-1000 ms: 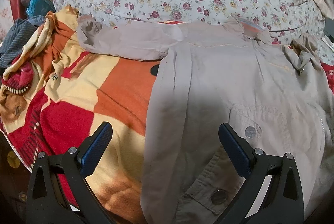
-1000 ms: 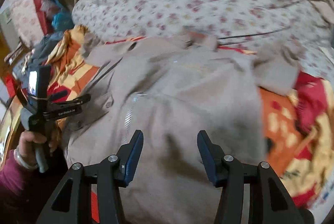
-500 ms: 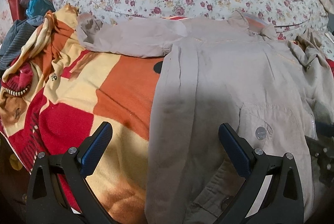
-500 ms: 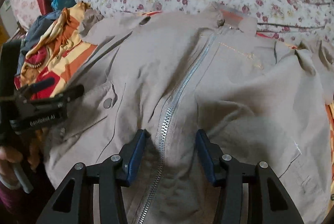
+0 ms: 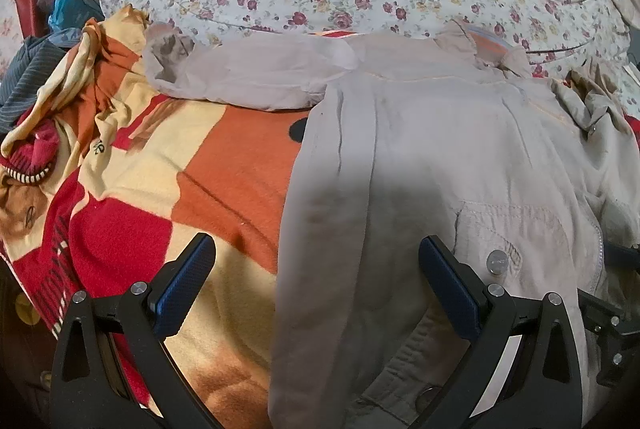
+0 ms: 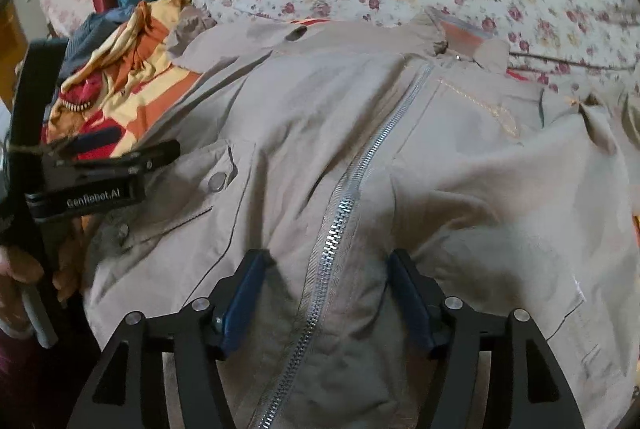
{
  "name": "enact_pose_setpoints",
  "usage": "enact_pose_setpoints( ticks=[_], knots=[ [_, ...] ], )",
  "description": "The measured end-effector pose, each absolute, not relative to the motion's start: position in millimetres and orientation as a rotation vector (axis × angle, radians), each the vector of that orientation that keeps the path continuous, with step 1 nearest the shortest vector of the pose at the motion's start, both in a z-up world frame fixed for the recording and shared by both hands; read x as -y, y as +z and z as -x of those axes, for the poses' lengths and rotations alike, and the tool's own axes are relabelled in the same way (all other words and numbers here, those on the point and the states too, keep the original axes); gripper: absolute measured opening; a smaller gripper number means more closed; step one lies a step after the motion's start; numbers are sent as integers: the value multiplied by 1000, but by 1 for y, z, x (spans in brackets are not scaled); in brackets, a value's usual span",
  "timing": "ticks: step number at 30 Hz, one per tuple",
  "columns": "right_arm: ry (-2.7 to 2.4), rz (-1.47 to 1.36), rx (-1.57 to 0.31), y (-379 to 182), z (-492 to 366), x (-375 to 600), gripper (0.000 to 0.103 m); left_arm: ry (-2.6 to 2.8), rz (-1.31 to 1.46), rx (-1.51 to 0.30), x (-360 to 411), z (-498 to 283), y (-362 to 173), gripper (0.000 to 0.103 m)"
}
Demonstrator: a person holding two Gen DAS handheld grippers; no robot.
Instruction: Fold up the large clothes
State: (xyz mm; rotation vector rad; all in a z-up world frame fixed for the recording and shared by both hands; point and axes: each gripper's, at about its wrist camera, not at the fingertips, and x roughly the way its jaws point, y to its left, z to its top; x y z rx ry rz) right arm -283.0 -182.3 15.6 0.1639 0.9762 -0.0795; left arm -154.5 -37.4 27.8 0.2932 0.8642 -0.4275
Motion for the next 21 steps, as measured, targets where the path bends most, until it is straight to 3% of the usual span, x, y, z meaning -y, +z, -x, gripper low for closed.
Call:
enact_pose_setpoints(
  ticks=[10, 21],
  knots=[
    [-100, -238, -898, 49, 292, 187, 63, -429, -269, -854, 34, 154, 31, 102],
    [-133, -285, -887, 43, 291, 193, 66, -429, -265, -849, 32, 153, 32, 102]
  ],
)
